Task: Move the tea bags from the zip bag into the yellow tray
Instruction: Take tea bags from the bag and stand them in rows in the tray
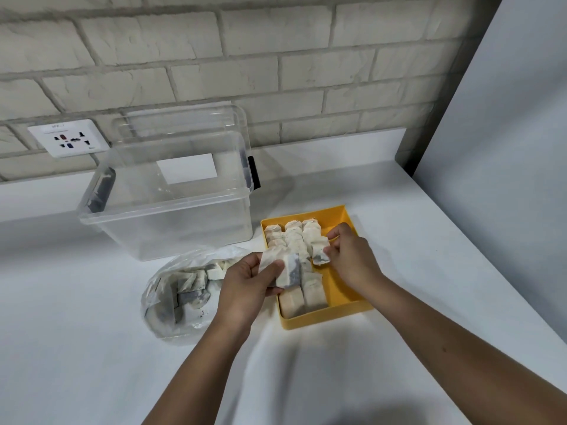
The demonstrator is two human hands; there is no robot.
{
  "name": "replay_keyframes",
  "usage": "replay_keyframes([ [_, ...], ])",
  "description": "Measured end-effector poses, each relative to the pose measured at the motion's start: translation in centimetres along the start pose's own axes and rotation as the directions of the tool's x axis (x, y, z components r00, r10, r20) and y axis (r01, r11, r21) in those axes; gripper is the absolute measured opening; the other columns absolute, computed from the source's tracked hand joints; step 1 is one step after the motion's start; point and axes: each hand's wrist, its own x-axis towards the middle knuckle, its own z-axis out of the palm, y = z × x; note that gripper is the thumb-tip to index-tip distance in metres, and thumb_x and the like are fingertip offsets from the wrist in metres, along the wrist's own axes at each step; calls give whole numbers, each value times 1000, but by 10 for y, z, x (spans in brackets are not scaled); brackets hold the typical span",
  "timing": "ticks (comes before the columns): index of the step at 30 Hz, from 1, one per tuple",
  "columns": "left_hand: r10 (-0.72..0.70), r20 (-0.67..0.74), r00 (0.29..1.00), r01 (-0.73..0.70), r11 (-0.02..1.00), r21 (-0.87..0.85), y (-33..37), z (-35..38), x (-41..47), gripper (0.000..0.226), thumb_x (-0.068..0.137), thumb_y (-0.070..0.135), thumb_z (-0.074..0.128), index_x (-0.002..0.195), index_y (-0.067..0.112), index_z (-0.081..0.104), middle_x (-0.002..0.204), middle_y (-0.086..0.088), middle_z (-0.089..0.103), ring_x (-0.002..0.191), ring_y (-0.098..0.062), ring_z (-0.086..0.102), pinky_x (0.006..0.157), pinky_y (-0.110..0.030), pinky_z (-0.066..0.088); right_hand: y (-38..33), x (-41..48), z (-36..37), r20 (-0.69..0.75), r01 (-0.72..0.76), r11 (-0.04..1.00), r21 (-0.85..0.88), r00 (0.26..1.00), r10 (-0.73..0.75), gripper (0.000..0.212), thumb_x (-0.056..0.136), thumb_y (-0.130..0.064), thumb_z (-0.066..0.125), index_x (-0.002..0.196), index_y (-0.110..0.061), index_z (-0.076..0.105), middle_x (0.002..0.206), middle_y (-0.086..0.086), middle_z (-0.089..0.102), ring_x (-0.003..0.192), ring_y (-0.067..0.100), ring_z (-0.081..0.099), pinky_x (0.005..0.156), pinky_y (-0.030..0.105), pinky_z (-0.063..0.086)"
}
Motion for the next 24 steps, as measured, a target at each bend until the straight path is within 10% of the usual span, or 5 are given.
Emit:
replay_keyframes([
  [10,-15,11,1000,15,999,-39,6,-1,2,13,93,12,67,104,9,73,95,-7,79,87,-22,76,71,-27,62,-5,17,8,-13,29,997,-72,999,-30,32,89,-31,67,114,-19,51,89,-5,60,83,16,59,65,26,42],
  [16,2,21,1000,0,993,-115,9,-1,-6,15,92,13,68,106,9,74,96,-9,78,85,-21,75,65,-22,60,-39,-38,-16,133,-3,747,665,984,-115,29,75,-45,72,93,-21,68,82,-2,67,67,8,59,62,26,52],
  [24,59,36,998,-57,998,-34,1,4,-21,17,97,22,61,99,12,76,91,-4,79,83,-15,74,73,-27,60,-13,-53,-34,81,31,812,583,992,-96,11,82,-19,76,81,-20,66,68,-1,66,56,12,59,62,25,51],
])
